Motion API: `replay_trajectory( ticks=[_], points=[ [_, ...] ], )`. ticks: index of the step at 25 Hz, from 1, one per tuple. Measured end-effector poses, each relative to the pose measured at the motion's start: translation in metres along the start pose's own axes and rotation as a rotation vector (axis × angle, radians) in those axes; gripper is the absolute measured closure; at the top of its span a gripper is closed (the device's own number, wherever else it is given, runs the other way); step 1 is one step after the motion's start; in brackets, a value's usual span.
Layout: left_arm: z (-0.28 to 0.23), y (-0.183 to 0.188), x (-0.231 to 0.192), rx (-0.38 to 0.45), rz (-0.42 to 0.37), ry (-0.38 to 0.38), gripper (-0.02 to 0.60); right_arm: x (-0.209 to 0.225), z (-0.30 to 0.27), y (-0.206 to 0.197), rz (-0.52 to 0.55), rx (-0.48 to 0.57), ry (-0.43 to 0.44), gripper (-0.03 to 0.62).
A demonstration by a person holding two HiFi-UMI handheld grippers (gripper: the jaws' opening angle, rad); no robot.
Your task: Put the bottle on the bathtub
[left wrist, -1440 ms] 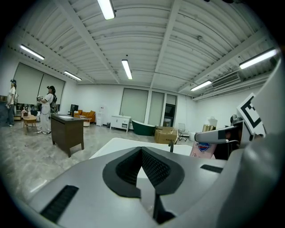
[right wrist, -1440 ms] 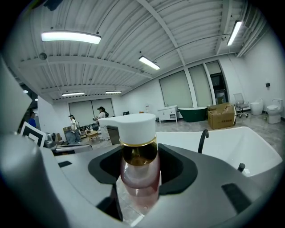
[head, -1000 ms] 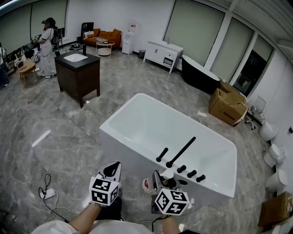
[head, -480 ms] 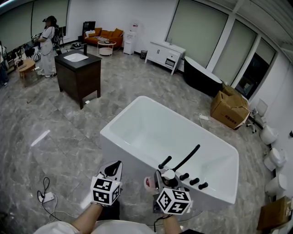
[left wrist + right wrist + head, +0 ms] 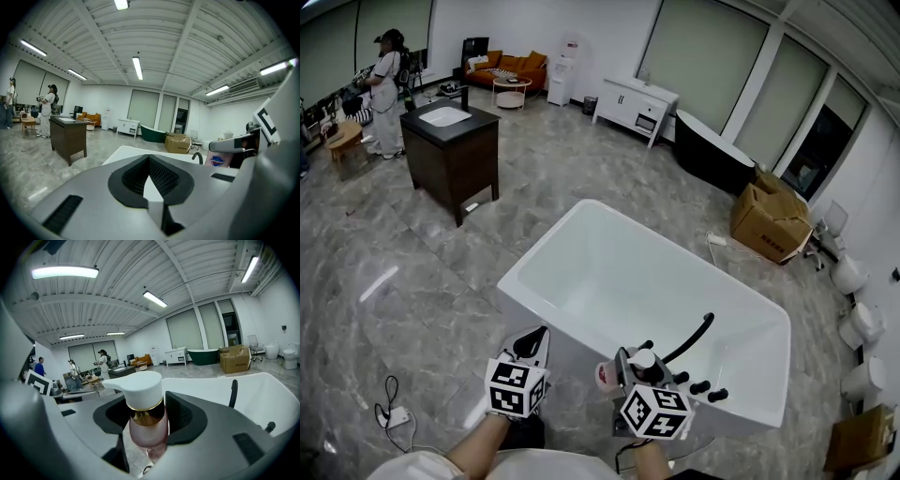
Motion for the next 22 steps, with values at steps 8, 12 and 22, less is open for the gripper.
replay_trajectory(
  ticks=[8,12,22],
  points=[
    [-0.043,0.016,-0.029,-0.012,-0.011,-0.028,0.578,0.001,-0.044,0.024,-0.012,0.016,-0.029,0.376],
    [-0.064,0.024,-0.049,-0.016,-0.019,-0.041,0.578,-0.003,-0.07,0.036,-0.003,0.025,-0.046,0.39],
    [-0.115,0.043,-0.087,-0.018,-0.051,-0.079,0.578,-0.042,-0.13,0.062,0.089,0.102,0.073,0.408]
  ],
)
Point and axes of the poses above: the fingertips, and each gripper's own axes: z backward along the fingers, x to its right, y out of its top, the point moved 4 cm from there along z, backward along the fingers, and after that the axes turned 10 degrees about -z, right-handed, at the moved point
